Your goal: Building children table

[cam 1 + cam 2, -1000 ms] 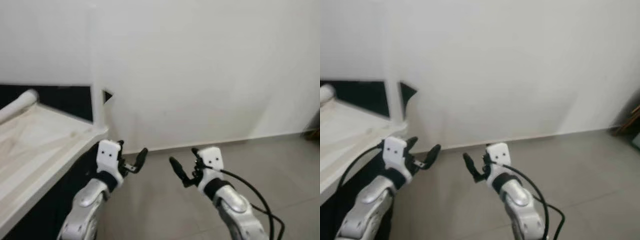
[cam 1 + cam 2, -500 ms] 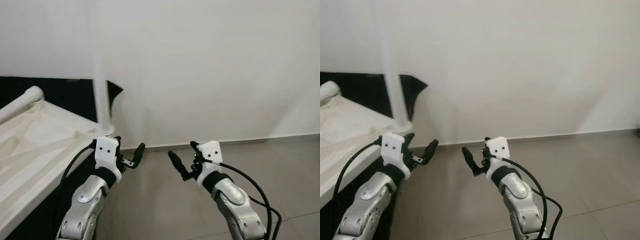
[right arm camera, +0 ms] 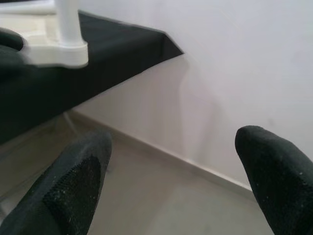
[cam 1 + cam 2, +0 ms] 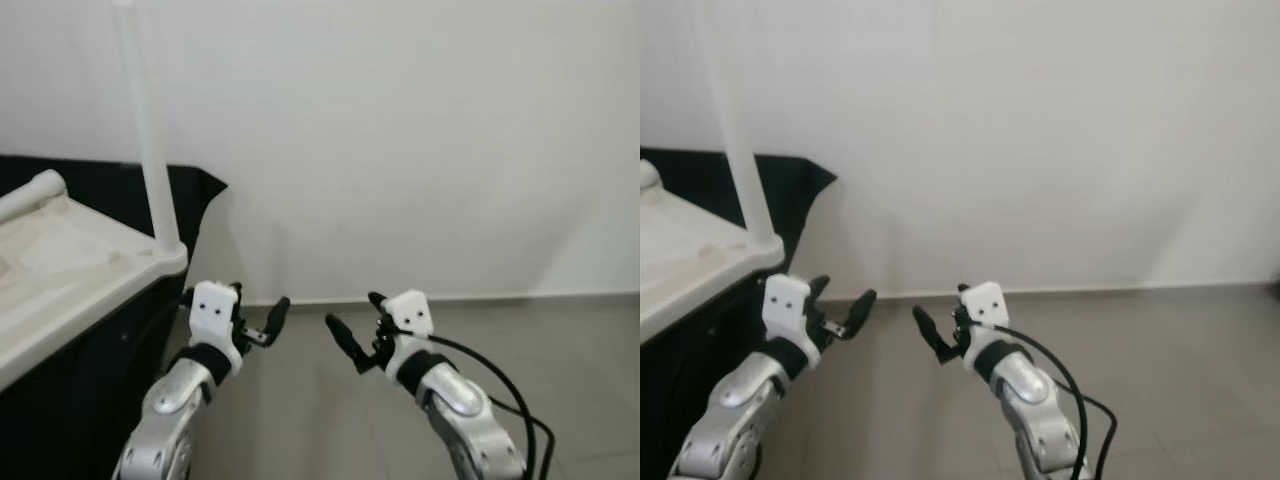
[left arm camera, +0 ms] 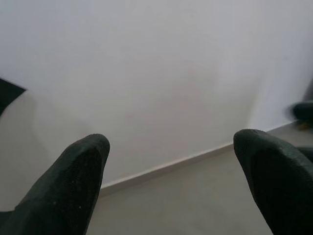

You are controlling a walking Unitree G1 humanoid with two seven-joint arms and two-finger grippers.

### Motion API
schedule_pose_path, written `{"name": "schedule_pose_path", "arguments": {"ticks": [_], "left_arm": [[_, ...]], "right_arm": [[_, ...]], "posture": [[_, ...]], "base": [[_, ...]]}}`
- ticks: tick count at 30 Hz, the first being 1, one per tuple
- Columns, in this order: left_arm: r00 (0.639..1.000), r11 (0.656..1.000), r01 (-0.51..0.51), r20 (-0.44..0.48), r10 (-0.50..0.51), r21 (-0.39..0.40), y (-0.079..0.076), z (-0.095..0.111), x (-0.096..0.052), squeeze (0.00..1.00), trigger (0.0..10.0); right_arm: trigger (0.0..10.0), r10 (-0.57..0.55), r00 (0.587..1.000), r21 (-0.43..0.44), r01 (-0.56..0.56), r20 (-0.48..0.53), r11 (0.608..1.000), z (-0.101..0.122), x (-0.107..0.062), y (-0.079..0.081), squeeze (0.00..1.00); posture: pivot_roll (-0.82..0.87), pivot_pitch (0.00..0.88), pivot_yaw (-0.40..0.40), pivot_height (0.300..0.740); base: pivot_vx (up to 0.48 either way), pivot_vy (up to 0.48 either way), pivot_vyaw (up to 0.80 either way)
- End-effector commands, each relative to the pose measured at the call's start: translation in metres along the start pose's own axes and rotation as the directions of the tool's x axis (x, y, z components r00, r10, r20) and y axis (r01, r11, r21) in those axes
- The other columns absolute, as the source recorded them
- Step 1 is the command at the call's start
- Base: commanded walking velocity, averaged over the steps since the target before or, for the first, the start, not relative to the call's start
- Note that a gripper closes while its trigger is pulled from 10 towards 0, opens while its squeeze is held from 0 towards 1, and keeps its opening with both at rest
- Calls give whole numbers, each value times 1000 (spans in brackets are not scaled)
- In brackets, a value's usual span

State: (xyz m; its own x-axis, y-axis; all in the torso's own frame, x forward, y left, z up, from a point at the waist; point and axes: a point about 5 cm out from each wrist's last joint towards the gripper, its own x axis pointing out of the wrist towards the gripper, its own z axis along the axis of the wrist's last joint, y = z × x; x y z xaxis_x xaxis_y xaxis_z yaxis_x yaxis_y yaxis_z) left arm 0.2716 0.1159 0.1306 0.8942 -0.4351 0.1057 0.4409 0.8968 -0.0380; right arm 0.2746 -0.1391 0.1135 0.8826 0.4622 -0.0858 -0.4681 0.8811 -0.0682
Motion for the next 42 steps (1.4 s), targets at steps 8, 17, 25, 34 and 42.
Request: {"name": "schedule_pose_path", "arguments": {"ticks": [8, 17, 25, 34, 42], "left_arm": [[1000, 1000, -2, -16, 3, 8, 3, -2, -2, 0, 10000], [1000, 1000, -6, -15, 7, 18, 3, -1, -3, 0, 10000], [1000, 1000, -8, -19, 9, 14, 3, -2, -3, 0, 10000], [1000, 1000, -12, -25, 13, 16, 3, -2, -4, 0, 10000], [996, 998, -64, -56, 65, 9, 6, -5, -11, 0, 10000]], "right_arm": [[10000, 35, 999, -1, -35, 10, 999, 2, 3, 4, 0], [10000, 43, 999, 3, -43, 6, 999, 1, 3, 4, 0], [10000, 41, 999, 6, -41, 7, 999, 1, 3, 4, 0], [10000, 41, 999, 10, -41, 9, 999, 0, 3, 4, 0], [10000, 33, 999, 20, -33, 19, 999, 1, 2, 3, 0]], "posture": [[-81, 0, -69, 740], [-82, 0, -68, 740], [-82, 0, -64, 740], [-82, 0, -62, 740], [-83, 0, -57, 740]], "base": [[0, -441, 800], [0, -438, 800], [0, -436, 800], [0, -431, 800], [0, -343, 800]]}}
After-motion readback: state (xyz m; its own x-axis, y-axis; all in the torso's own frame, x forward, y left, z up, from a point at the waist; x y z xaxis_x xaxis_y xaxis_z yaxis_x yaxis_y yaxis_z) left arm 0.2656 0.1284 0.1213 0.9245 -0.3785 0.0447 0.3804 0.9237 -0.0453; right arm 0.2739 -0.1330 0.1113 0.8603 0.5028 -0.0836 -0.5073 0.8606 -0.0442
